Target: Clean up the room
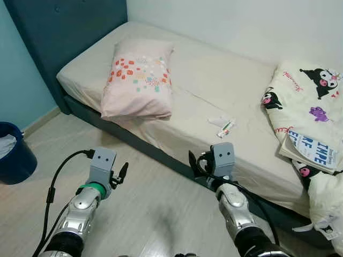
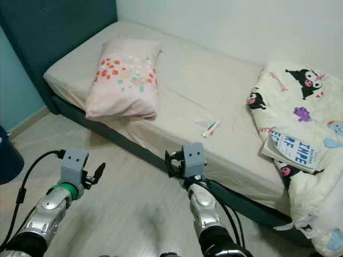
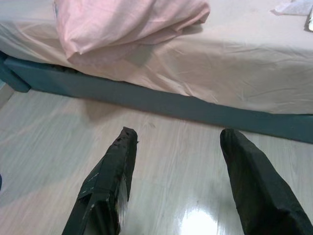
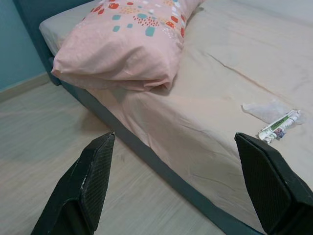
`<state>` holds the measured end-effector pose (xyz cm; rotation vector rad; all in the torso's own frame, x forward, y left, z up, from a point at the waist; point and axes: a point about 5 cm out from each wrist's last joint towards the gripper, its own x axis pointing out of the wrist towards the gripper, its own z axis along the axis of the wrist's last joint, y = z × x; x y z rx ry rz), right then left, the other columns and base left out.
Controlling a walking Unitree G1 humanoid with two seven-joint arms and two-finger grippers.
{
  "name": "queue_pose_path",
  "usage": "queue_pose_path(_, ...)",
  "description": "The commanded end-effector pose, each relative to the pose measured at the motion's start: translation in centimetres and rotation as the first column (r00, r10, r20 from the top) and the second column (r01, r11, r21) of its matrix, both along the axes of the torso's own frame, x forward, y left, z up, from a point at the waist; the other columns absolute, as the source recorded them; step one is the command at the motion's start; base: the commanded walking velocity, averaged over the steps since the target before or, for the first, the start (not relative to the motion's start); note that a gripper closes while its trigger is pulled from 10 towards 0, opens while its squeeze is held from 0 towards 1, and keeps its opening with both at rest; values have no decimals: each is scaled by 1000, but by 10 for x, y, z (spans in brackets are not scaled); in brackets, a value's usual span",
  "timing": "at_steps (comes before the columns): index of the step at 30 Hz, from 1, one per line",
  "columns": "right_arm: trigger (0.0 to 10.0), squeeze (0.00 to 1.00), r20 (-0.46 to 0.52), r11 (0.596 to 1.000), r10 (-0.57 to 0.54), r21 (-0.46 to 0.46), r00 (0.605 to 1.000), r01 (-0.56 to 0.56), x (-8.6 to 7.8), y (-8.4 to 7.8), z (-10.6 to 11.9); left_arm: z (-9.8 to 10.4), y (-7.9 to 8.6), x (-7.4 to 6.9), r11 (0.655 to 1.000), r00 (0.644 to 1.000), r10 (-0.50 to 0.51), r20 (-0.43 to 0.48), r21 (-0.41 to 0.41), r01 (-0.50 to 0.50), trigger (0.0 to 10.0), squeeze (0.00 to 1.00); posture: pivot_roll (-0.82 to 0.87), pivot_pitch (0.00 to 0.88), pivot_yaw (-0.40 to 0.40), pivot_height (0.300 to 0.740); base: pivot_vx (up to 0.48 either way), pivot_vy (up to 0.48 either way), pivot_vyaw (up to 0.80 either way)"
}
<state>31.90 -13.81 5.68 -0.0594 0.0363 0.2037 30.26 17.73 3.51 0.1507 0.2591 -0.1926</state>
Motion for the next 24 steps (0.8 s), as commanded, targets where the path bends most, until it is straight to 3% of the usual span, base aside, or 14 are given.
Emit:
queue_pose_path(1, 10000, 0, -33, 1000, -4, -9, 999, 4, -3, -2, -6, -4, 0, -2, 1000, 1000, -1, -14, 13, 2, 10000, 0, 24, 30, 29, 735, 0, 0, 0)
queue_pose_path(9, 10000, 0, -36, 999, -1, -36, 999, 0, -1, -2, -6, -2, -1, 1, 1000, 1000, 10, -3, 11, -10, 10000, 0, 30, 30, 22, 735, 0, 0, 63)
queue_pose_path(10, 10000, 0, -35, 996, -5, -88, 999, 2, -1, -3, -6, -1, -1, 1, 1000, 1000, 14, 1, 10, -14, 10000, 0, 30, 31, 21, 735, 0, 0, 794)
queue_pose_path(24, 10000, 0, -43, 997, -16, -70, 999, 13, 9, -4, 1, 5, -2, 9, 999, 999, 34, 15, 11, -34, 10000, 0, 41, 68, 18, 735, 0, 0, 794)
